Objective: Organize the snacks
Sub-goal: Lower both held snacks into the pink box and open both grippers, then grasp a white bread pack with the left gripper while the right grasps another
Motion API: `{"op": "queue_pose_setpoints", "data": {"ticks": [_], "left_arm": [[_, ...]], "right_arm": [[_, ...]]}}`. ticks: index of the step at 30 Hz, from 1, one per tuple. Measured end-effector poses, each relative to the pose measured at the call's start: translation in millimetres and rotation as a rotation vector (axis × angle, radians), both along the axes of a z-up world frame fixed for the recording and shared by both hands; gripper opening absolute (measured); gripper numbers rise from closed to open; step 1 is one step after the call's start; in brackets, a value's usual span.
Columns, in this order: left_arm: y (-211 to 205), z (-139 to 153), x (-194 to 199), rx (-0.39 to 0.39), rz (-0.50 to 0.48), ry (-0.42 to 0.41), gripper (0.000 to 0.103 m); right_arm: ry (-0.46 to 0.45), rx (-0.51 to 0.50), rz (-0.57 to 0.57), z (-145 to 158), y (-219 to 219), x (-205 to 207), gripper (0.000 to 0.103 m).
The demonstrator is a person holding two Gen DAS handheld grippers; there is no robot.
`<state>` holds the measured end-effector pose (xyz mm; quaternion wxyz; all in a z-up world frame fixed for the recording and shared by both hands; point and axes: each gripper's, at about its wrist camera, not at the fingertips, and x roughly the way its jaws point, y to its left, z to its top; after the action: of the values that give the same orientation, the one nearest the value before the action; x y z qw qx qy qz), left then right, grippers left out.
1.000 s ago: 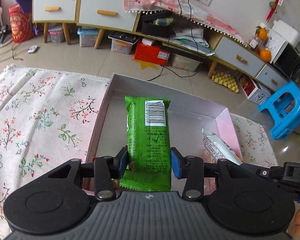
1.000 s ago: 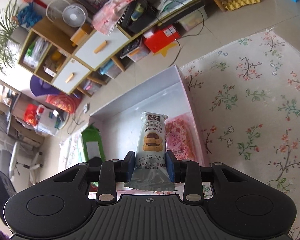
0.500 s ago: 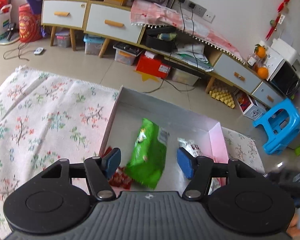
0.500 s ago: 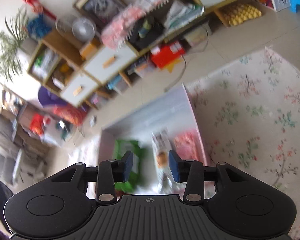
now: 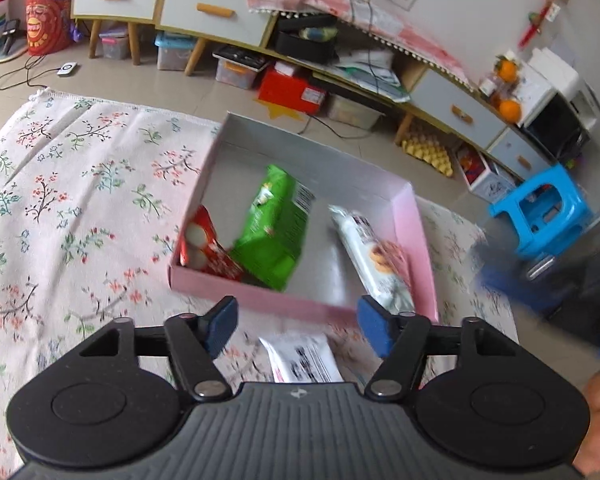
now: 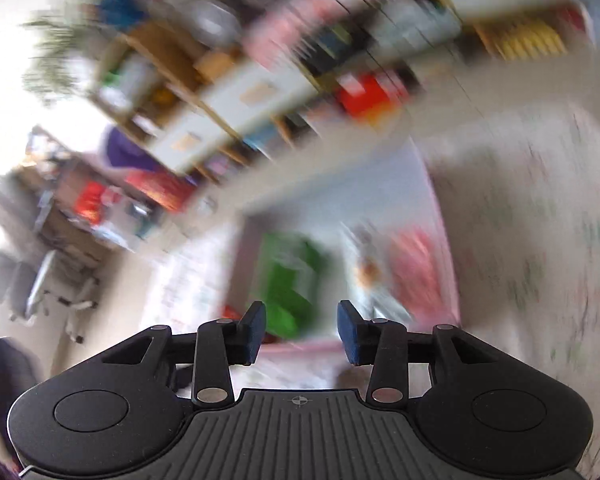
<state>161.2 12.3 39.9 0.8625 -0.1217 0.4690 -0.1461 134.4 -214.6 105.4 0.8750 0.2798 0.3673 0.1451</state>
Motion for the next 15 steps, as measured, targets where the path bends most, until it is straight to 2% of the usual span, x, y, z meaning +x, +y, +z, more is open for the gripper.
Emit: {"op": "queue_pose_setpoints", "data": {"ticks": [2,4,8,9,13,15], "left_arm": [[-4,1,-8,0.020,-0.003,-0.004,0.080],[-8,-1,-13,0.040,-0.018,-0.002,0.082],[-5,-5,-24,0.076,-0.020,0.007,0.087],[-3,-5,-25,0.080,-0.016,0.004,0.089],[5,-5,-34,0.092,0.001,-0.026,0.094],[2,-11,-37,0.111,-0.009,-0.031,0.094]], "right_arm": [[-0.070,-0.045,-0.003,15,-3,-14,0.101],[-0.072,-0.144,-0.008,12,-5,-20,0.103],[0.039,-0.371,-0.058,-9,-9,-17,0.103],[0.043,-0.398,-0.067,-9,-12,-20,0.103],[-0.070,-0.420,-0.084,4,-22,-50,0.103],[-0.091,-0.438,-0.134,1,-25,-60,0.103]]}}
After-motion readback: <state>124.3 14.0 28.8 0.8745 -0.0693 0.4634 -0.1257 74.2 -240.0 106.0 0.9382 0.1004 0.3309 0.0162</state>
